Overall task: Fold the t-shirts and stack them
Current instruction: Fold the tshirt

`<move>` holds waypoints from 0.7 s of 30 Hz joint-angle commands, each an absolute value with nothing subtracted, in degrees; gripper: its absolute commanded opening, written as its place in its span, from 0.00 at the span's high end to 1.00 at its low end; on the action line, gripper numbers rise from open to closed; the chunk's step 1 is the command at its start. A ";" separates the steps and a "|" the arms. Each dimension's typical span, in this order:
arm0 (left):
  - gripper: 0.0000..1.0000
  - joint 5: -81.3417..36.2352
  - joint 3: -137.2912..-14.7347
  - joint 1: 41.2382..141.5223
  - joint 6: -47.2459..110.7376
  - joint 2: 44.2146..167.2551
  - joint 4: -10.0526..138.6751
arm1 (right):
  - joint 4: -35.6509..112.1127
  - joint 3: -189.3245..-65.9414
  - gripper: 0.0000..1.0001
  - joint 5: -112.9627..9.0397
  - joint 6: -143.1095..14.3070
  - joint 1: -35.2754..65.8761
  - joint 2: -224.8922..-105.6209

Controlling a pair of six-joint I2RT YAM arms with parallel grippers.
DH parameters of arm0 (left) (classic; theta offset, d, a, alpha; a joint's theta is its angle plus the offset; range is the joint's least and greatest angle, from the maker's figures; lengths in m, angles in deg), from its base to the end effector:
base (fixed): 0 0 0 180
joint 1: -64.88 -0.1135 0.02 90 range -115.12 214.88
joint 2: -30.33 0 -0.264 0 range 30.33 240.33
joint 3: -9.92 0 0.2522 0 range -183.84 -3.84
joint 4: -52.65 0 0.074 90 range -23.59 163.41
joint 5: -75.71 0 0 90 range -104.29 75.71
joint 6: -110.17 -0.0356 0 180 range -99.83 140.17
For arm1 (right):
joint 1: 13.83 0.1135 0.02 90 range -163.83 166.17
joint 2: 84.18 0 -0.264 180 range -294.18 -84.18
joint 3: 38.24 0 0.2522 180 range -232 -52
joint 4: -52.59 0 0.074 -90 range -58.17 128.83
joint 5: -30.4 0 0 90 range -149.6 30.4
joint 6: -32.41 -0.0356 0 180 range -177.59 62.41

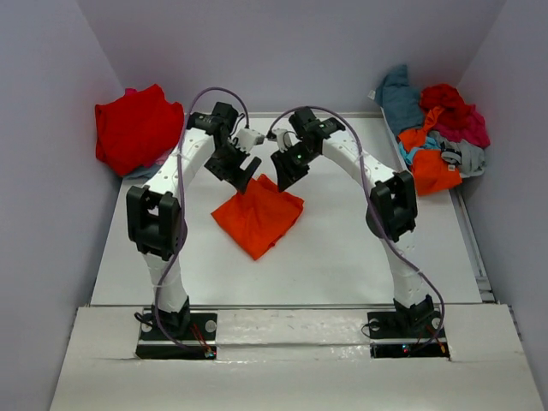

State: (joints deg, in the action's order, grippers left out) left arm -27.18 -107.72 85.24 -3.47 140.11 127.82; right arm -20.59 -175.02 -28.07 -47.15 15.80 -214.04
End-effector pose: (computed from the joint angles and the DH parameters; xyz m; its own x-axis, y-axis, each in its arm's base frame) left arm 0.3733 -0.1470 0.2961 -0.6240 0.6485 -0.4359 0.7314 0.6811 -0.0339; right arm 0.4094 0.2543 0.2510 -0.6730 -0.5605 -0.4827 -0.7386 0.5443 0.3978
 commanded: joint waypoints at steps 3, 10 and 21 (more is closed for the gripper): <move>0.04 -37.91 -109.85 82.11 -0.93 138.87 130.66 | -25.06 -181.72 0.55 -22.18 -45.99 19.22 -214.95; 0.04 -48.55 -100.81 81.58 -3.73 139.31 131.63 | -26.92 -181.12 0.55 -17.77 -44.76 20.36 -216.98; 0.06 -57.80 -103.68 76.14 -4.53 140.99 131.37 | -25.51 -179.09 0.55 -12.41 -43.79 22.47 -216.54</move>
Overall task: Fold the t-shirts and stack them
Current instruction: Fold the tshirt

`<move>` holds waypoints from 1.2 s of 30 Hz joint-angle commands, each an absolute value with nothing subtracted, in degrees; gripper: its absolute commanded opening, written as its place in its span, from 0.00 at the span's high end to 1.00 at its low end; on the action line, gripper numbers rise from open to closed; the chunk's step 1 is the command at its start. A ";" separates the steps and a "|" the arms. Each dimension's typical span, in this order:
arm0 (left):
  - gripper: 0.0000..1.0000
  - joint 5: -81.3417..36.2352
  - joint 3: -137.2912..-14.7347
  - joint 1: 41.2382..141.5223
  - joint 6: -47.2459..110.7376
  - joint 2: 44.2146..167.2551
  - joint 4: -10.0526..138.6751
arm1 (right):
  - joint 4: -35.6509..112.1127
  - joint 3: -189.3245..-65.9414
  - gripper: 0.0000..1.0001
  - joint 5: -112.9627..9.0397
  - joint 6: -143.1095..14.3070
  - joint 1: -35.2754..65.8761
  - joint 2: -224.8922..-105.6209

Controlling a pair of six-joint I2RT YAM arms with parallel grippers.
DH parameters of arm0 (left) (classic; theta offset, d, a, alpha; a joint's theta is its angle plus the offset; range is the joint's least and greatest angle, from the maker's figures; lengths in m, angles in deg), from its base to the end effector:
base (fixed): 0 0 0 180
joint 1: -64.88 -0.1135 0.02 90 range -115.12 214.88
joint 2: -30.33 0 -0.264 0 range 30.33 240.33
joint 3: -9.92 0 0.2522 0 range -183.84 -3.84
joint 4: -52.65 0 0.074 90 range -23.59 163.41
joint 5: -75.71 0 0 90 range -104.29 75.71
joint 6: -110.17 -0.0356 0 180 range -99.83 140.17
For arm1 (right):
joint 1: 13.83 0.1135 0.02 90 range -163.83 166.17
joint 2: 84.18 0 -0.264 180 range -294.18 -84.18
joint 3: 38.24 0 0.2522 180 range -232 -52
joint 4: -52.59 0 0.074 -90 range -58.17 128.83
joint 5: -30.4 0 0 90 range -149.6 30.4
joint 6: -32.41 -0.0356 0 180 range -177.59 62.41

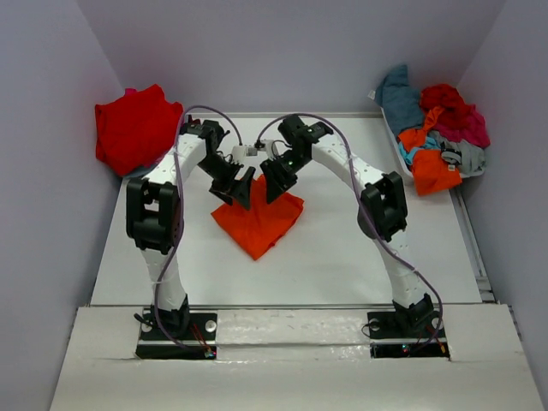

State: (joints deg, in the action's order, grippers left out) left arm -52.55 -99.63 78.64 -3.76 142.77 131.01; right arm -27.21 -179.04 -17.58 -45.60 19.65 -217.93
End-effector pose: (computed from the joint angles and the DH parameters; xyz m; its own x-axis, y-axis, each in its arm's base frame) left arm 0.3718 -0.1137 0.2440 -0.7646 0.5151 -0.3873 0.6437 0.5813 -0.4977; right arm 0.3894 0.2861 0.2392 -0.6597 -0.6213 -0.4229 -0.7283 0.3896 0.5637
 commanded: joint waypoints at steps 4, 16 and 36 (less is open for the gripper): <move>0.06 -59.11 -104.04 72.45 -4.71 139.49 130.49 | -26.65 -181.54 0.55 -9.69 -43.70 22.47 -219.43; 0.06 -60.08 -104.39 67.78 -5.41 140.28 131.37 | -24.64 -176.37 0.55 -15.91 -43.87 22.47 -228.40; 0.06 -61.58 -103.86 67.78 -6.02 145.11 131.54 | -14.43 -162.83 0.54 -26.38 -52.58 10.17 -218.21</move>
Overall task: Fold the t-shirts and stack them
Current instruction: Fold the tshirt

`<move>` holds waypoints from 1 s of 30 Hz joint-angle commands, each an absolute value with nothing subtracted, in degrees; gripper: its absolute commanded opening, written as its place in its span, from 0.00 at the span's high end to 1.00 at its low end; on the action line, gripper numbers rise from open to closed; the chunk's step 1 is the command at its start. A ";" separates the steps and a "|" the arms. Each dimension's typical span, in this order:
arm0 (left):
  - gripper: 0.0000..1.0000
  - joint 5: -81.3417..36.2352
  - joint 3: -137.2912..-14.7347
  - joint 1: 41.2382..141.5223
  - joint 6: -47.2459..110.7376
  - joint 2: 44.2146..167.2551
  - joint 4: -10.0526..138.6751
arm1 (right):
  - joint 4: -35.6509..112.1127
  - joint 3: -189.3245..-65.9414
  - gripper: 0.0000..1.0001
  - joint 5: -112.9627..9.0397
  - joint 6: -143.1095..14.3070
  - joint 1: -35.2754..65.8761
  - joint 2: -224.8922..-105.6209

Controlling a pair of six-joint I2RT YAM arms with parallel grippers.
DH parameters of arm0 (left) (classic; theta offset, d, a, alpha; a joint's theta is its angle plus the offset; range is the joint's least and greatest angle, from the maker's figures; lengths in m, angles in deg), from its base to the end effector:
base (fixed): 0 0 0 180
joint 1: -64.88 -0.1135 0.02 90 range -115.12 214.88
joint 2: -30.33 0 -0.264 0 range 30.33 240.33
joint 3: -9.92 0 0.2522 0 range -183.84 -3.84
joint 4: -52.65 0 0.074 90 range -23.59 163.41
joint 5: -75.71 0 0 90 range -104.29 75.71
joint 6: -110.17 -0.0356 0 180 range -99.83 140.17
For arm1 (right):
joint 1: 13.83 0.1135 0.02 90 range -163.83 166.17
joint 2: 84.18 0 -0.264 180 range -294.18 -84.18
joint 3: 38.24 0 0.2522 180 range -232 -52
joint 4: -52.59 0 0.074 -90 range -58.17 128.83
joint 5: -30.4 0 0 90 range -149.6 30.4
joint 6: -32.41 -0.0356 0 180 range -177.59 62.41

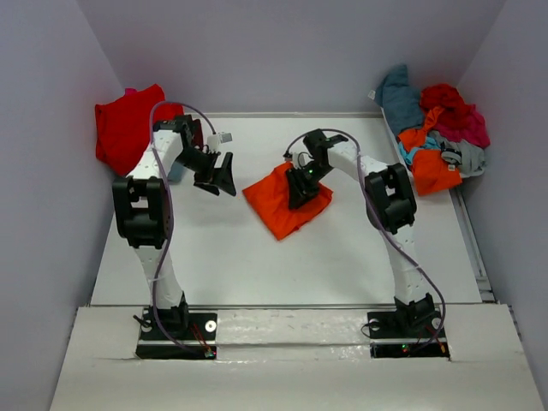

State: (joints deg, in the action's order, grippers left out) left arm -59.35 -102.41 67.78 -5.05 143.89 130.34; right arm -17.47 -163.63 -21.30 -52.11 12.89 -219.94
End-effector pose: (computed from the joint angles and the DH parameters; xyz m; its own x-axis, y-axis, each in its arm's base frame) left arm 0.3949 -0.0452 0.2528 -0.8136 0.3426 -0.4698 0.5729 0.6108 -0.5466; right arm 0.4136 0.2329 0.1518 -0.8343 -0.5039 -0.2239 -0.5270 0.6093 0.5925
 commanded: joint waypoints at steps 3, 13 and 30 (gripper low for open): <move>0.06 -60.88 -104.04 69.35 -6.11 146.52 131.54 | -14.96 -162.22 0.54 -26.12 -52.14 10.17 -218.12; 0.06 -59.12 -109.75 78.41 -5.94 152.05 131.37 | -14.88 -160.72 0.54 -25.67 -52.75 10.17 -215.84; 0.05 -66.76 -109.49 82.81 -8.05 160.84 131.37 | -17.07 -166.60 0.54 -26.82 -52.23 9.02 -217.67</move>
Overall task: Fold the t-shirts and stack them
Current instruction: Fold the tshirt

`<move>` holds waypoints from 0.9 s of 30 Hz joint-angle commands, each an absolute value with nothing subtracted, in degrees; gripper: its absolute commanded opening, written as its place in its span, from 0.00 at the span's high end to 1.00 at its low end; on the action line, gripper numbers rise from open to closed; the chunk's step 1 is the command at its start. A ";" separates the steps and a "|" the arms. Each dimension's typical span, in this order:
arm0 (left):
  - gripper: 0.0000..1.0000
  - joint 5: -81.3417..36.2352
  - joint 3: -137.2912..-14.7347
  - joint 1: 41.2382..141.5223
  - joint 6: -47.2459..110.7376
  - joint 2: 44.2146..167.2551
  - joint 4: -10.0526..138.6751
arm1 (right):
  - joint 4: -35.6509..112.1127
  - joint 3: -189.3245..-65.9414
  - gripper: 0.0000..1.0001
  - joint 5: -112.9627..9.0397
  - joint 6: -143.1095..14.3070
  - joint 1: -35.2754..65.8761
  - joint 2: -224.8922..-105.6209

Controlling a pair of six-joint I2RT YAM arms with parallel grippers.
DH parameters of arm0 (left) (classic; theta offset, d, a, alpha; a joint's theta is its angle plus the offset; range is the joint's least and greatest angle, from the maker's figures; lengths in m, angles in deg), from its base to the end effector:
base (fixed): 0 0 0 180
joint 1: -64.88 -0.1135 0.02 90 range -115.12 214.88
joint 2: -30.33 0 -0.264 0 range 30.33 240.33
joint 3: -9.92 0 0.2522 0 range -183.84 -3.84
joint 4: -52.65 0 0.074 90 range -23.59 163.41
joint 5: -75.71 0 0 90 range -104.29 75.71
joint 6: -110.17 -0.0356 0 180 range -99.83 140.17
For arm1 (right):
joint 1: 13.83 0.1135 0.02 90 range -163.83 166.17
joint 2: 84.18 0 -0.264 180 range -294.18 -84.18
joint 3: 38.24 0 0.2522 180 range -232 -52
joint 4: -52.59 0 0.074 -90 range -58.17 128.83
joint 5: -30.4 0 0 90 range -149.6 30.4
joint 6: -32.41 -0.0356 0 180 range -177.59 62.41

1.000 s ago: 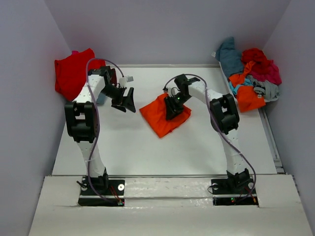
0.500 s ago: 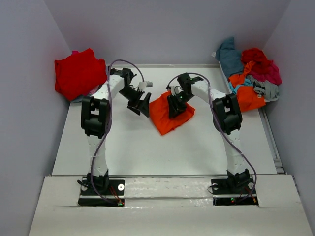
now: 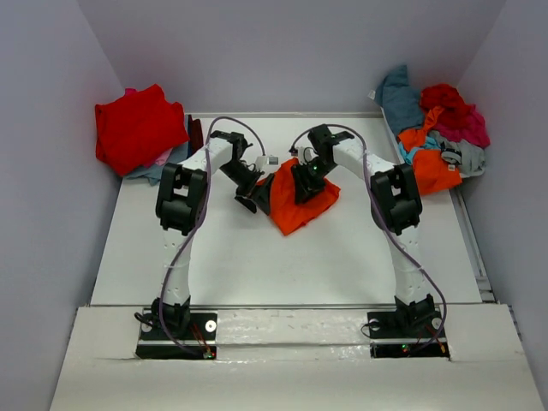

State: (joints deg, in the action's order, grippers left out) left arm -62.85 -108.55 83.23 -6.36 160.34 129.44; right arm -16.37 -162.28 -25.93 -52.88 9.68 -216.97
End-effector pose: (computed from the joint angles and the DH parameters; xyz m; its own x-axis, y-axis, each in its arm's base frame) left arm 0.4089 -0.1637 0.1677 -0.7465 0.5591 -0.3608 0.6287 0.4153 -0.6574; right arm 0.4237 0.2058 0.1676 -0.8568 -0.4473 -0.2566 -0.5123 0.6817 0.5224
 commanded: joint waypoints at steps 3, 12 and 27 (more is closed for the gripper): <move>0.04 -67.64 -110.28 82.28 -7.96 162.51 131.37 | -17.78 -168.27 0.54 -26.29 -52.23 8.50 -218.73; 0.01 -73.79 -113.35 81.76 -8.31 167.35 131.63 | -18.74 -169.42 0.54 -23.04 -51.79 8.50 -219.53; 0.01 -73.27 -109.84 80.61 -3.66 162.08 126.63 | -20.94 -167.49 0.54 -16.80 -47.74 8.50 -215.84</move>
